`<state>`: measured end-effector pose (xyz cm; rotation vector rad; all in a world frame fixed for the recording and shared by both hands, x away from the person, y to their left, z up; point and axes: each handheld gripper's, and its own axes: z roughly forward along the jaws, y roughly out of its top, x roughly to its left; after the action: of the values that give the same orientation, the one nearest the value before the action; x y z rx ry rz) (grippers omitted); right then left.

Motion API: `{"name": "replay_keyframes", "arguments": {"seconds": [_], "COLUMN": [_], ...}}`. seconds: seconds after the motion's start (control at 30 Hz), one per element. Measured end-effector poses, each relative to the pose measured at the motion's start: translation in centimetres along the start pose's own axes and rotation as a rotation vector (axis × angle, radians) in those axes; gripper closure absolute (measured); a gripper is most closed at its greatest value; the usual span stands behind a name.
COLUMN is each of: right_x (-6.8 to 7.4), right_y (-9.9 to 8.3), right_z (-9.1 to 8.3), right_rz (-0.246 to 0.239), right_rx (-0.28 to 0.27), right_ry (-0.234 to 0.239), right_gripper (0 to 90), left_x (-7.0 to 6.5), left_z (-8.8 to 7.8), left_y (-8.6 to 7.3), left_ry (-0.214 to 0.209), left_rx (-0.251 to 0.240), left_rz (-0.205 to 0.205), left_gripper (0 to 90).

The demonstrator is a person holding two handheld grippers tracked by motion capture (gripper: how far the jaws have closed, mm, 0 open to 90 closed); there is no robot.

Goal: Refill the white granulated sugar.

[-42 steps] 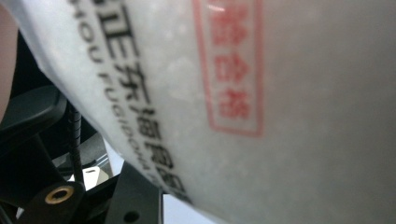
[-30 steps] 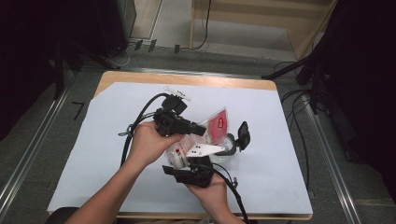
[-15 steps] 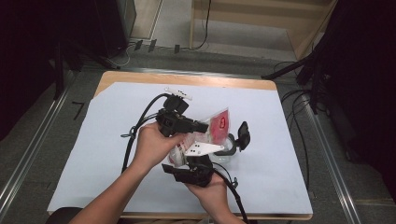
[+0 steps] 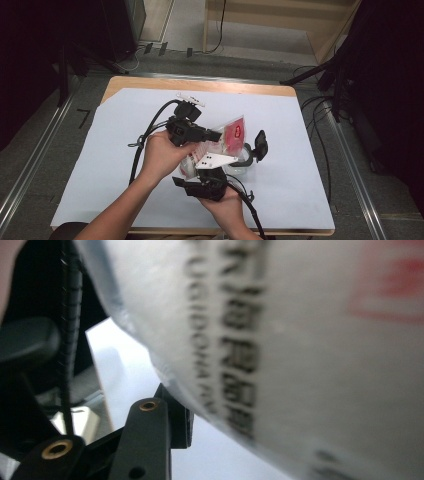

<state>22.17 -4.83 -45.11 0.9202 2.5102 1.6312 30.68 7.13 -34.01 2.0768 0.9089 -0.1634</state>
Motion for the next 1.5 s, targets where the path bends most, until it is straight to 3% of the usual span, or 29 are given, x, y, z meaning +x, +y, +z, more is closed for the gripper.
{"name": "replay_keyframes", "arguments": {"seconds": [0.17,0.43,0.63,0.77,1.13,1.5], "right_x": [-0.2,-0.4,0.0,0.3,0.4,0.3], "right_y": [0.0,0.3,0.5,0.6,0.6,0.5], "right_z": [0.1,-0.3,-0.5,-0.6,-0.3,-0.3], "right_rz": [-0.016,0.039,0.065,0.048,-0.013,-0.012], "right_rx": [0.011,-0.004,-0.022,-0.028,-0.015,-0.011], "right_ry": [-0.026,0.031,0.052,0.049,0.028,0.03], "right_gripper": [61.8,62.3,62.4,62.6,62.4,62.8], "left_x": [-0.4,-1.0,-1.0,-1.0,-1.1,-1.2], "left_z": [0.2,0.1,0.0,-0.1,-0.2,0.0], "left_y": [-0.1,0.0,0.1,0.1,0.2,0.1], "left_ry": [0.014,0.033,0.022,0.028,0.038,0.044], "left_rx": [-0.016,-0.026,-0.027,-0.034,-0.024,-0.024], "left_rz": [0.025,0.062,0.052,0.037,0.044,0.055], "left_gripper": [88.6,85.6,84.4,86.6,87.0,86.9]}}
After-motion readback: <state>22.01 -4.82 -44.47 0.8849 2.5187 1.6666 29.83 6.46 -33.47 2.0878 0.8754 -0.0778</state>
